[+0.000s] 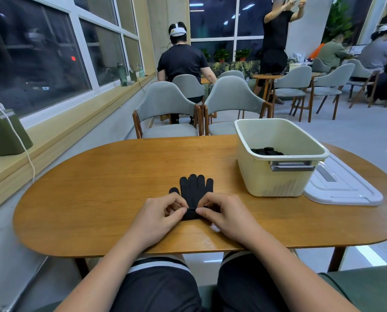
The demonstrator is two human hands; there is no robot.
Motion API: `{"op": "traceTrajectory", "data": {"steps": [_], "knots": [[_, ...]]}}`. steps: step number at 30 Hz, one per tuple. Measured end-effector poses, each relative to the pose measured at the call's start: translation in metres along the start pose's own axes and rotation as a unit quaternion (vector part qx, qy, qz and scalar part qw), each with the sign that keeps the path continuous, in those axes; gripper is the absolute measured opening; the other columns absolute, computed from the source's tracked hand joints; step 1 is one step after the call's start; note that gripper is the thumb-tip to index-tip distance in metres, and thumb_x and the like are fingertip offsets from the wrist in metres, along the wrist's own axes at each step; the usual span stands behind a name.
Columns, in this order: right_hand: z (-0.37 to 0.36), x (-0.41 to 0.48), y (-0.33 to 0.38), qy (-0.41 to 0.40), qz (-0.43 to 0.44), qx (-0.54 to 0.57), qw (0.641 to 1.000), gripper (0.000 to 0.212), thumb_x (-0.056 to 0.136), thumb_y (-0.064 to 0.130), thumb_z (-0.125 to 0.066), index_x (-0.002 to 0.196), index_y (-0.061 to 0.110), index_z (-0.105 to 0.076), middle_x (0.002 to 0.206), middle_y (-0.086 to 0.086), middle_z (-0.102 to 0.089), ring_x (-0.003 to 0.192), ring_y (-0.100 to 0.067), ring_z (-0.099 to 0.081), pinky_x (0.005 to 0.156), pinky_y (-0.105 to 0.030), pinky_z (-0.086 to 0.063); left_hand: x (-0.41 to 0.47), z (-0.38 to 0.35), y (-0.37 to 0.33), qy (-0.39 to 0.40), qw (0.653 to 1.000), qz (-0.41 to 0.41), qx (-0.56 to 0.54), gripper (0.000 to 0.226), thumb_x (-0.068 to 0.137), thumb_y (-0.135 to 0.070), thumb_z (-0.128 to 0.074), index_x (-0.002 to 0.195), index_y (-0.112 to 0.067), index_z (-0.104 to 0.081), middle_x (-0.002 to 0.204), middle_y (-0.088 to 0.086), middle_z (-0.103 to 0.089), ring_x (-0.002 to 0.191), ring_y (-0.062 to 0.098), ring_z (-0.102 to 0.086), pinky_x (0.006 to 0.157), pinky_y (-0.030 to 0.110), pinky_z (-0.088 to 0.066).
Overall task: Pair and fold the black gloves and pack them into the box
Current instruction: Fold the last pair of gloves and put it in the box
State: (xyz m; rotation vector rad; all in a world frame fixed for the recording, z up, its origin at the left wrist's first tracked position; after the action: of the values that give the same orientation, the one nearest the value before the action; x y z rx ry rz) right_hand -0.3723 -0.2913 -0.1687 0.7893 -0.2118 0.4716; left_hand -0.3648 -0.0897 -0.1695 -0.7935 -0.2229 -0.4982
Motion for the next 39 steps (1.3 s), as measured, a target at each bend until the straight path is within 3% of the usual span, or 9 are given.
{"op": "traceTrajectory", "data": {"steps": [5,11,14,20,25,29,39], "knots": [[-0.002,0.003,-0.004,-0.012,-0.011,-0.036,0.999,0.016,0.1,0.048,-0.073,0.098,0.033,-0.076,0.089,0.013,-0.067,0.086,-0.004,-0.06,0.075,-0.026,-0.047,0.001,0.0,-0.002,0.0,1.0,-0.014,0.027,0.017,0.095,-0.025,-0.076,0.091,-0.041,-0.073,0.087,-0.015,-0.072,0.081,0.017,-0.067,0.07,0.021,-0.05],[0.0,0.001,-0.001,-0.025,-0.023,-0.065,0.997,0.012,0.1,0.041,-0.074,0.095,0.03,-0.074,0.096,0.016,-0.058,0.089,0.0,-0.055,0.074,-0.014,-0.039,-0.001,0.003,-0.008,-0.012,0.999,-0.031,0.042,0.017,0.092,-0.023,-0.081,0.092,-0.039,-0.075,0.098,-0.017,-0.067,0.085,0.015,-0.067,0.075,0.022,-0.053],[0.001,-0.001,0.002,-0.024,-0.007,-0.053,0.998,0.003,0.1,0.029,-0.074,0.101,0.031,-0.072,0.102,0.015,-0.056,0.093,-0.001,-0.056,0.078,-0.019,-0.047,-0.003,0.003,-0.014,-0.011,0.997,-0.047,0.053,0.019,0.093,-0.019,-0.08,0.094,-0.038,-0.076,0.101,-0.019,-0.066,0.089,0.013,-0.067,0.077,0.022,-0.054],[-0.002,-0.003,0.012,-0.017,0.081,-0.106,0.991,0.028,0.099,0.006,-0.064,0.107,0.031,-0.074,0.108,0.013,-0.054,0.096,-0.008,-0.055,0.078,-0.031,-0.051,-0.006,-0.002,-0.018,-0.009,0.993,-0.083,0.089,0.016,0.092,-0.02,-0.073,0.098,-0.035,-0.074,0.1,-0.022,-0.063,0.09,0.005,-0.064,0.079,0.031,-0.056],[-0.004,-0.004,0.015,-0.01,0.082,-0.111,0.99,0.016,0.096,0.022,-0.06,0.104,0.027,-0.073,0.103,0.013,-0.056,0.097,-0.008,-0.052,0.082,-0.037,-0.05,-0.005,-0.004,-0.018,0.0,0.993,-0.081,0.091,0.015,0.086,-0.036,-0.077,0.1,-0.037,-0.072,0.101,-0.023,-0.062,0.094,0.003,-0.062,0.082,0.031,-0.055],[-0.007,-0.004,0.017,0.001,0.083,-0.111,0.99,0.019,0.095,0.037,-0.064,0.11,0.029,-0.072,0.105,0.013,-0.057,0.1,-0.009,-0.054,0.084,-0.036,-0.051,-0.005,-0.004,-0.015,0.001,0.992,-0.079,0.096,0.015,0.087,-0.037,-0.077,0.101,-0.036,-0.072,0.101,-0.023,-0.063,0.092,0.002,-0.061,0.081,0.03,-0.055],[-0.004,-0.002,0.013,0.006,0.057,-0.076,0.995,0.019,0.101,0.035,-0.07,0.119,0.035,-0.063,0.106,0.019,-0.062,0.103,-0.002,-0.056,0.09,-0.028,-0.05,-0.002,-0.001,-0.005,-0.022,0.996,-0.034,0.075,0.009,0.093,-0.033,-0.072,0.096,-0.039,-0.067,0.086,-0.017,-0.065,0.079,0.012,-0.064,0.072,0.034,-0.056]]}}
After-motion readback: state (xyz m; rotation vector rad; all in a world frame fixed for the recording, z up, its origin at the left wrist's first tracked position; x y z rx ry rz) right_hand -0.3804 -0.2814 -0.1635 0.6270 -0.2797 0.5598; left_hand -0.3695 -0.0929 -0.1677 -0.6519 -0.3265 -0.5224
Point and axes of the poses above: each hand's wrist, its own x-axis towards the middle knuckle, its own z-axis out of the back of the hand, y = z × x, the point moved 7 cm from there along x, towards the middle knuckle
